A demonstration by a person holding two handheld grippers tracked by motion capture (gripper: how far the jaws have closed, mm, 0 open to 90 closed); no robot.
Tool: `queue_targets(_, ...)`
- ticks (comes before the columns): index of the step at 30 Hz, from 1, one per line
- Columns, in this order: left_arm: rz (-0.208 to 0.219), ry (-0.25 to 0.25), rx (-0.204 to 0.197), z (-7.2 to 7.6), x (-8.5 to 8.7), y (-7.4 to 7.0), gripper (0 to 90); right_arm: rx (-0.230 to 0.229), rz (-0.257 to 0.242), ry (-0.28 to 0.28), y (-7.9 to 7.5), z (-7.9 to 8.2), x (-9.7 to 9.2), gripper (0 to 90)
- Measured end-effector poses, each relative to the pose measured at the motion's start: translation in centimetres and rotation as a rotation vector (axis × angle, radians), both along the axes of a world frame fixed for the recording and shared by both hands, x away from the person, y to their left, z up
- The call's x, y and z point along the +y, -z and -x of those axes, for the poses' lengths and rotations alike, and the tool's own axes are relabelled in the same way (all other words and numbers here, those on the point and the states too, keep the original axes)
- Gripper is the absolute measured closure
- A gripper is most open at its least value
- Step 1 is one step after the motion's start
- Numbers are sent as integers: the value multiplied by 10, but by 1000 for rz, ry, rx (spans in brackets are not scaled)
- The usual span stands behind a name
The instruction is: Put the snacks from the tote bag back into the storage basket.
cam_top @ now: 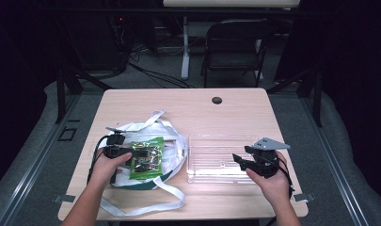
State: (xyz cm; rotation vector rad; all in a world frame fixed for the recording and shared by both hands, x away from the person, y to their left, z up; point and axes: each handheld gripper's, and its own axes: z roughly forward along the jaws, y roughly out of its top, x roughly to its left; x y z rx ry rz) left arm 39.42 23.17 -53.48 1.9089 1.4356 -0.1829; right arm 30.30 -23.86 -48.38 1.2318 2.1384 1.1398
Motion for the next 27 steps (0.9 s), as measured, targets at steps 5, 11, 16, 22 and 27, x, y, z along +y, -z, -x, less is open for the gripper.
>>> queue_targets(5, 23, 15, 19, -5, -2, 5, 312, 0, 8, 7, 0, 3, -2, 427)
queue_targets(11, 50, 23, 5, -5, -5, 2, 352, -5, 0, 21, 0, 5, -5, 426)
queue_targets(16, 75, 30, -10, -3, -5, -3, 387, -6, 1, 22, 0, 6, -5, 425)
queue_targets(22, 82, 60, -34, 0, -7, -9, 406, -8, 1, 23, 0, 5, -5, 424)
queue_targets(27, 84, 85, -49, 2, -8, -14, 441, -9, -2, 24, 0, 5, -5, 424)
